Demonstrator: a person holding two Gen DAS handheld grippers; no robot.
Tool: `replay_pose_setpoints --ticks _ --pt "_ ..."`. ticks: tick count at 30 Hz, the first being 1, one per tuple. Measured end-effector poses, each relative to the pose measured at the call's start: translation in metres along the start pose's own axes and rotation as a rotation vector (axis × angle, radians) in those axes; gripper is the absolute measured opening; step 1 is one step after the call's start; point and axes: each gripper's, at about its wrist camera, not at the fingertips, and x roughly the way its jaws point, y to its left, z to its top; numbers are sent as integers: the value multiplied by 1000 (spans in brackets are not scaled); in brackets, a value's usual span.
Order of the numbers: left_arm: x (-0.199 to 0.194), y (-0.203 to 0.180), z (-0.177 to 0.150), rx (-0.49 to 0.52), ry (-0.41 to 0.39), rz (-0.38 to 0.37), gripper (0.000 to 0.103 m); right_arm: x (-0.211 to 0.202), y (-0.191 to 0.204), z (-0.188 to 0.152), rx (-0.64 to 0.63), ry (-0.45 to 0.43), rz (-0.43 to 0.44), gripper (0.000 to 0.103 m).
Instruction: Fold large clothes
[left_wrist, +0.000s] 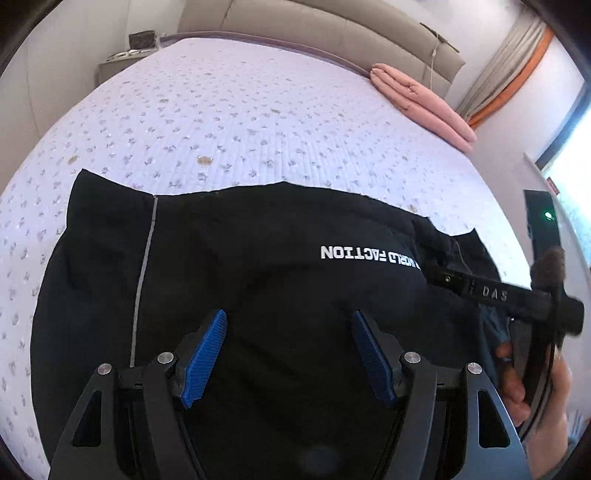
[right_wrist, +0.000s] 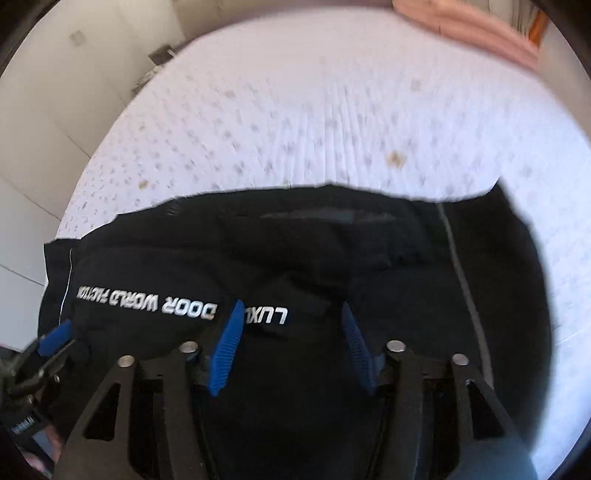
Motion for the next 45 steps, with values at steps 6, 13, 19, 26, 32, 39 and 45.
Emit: replay_pose_setpoints --ticks 6,13,19,26,32,39,45 --pt "0 5 -2 -41 5 -18 79 5 -13 -1 25 -32 30 68" --pt "-57 14 -21 36 -36 -59 79 -54 -43 -27 68 -124 168 70" --pt "-117 40 -30 35 -45 -58 78 -114 -93 -56 93 -210 68 74" --pt "-136 102 -32 -49 -16 -18 80 -131 -156 -84 145 -183 36 85" --pt "-101 145 -44 -200 53 -60 80 -117 -175 -96 134 -161 23 86" --pt "-72 153 -51 -245 75 -145 80 -105 -172 -100 103 -174 72 86" --pt "-58 162 -54 -255 92 -231 80 -90 -171 -102 60 -133 83 86"
